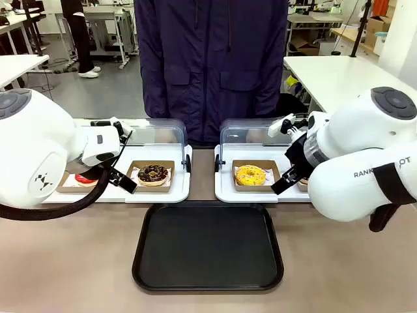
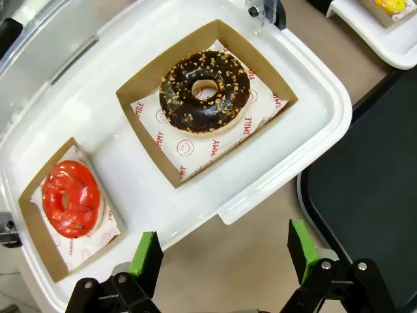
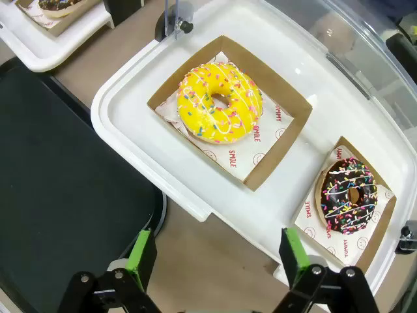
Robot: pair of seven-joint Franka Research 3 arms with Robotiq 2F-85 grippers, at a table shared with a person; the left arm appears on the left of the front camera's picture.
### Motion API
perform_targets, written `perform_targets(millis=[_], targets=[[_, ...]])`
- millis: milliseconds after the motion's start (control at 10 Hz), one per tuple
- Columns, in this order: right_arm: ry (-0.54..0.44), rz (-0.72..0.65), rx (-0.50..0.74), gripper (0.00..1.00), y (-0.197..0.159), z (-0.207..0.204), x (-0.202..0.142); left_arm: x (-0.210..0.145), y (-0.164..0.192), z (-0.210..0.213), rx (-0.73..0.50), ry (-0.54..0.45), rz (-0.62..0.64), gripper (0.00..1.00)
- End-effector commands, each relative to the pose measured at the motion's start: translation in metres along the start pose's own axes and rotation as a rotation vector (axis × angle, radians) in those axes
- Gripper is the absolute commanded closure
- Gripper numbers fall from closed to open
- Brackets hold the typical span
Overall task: Move the fourth donut from the left to the tray.
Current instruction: Pick up the Paper togo box containing the Donut indicated by the person and place it on the Handle tray.
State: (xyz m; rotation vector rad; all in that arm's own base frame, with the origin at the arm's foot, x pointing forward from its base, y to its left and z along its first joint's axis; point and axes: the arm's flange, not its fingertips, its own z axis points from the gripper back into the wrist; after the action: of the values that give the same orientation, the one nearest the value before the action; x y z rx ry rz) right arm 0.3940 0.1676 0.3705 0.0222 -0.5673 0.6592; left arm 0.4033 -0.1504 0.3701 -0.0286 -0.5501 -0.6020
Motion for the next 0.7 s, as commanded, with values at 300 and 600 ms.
perform_targets(millis=[300,600], targets=[[0.000,0.000,0.000,0.00,0.0000,0.0000,0.0000,0.0001,0.0000,0.0002,0.000,-0.001,0.000,0.00],[0.000,0.000,0.000,0.00,0.0000,0.0000,0.0000,0.0001,0.0000,0.0002,0.000,-0.001,0.000,0.00]])
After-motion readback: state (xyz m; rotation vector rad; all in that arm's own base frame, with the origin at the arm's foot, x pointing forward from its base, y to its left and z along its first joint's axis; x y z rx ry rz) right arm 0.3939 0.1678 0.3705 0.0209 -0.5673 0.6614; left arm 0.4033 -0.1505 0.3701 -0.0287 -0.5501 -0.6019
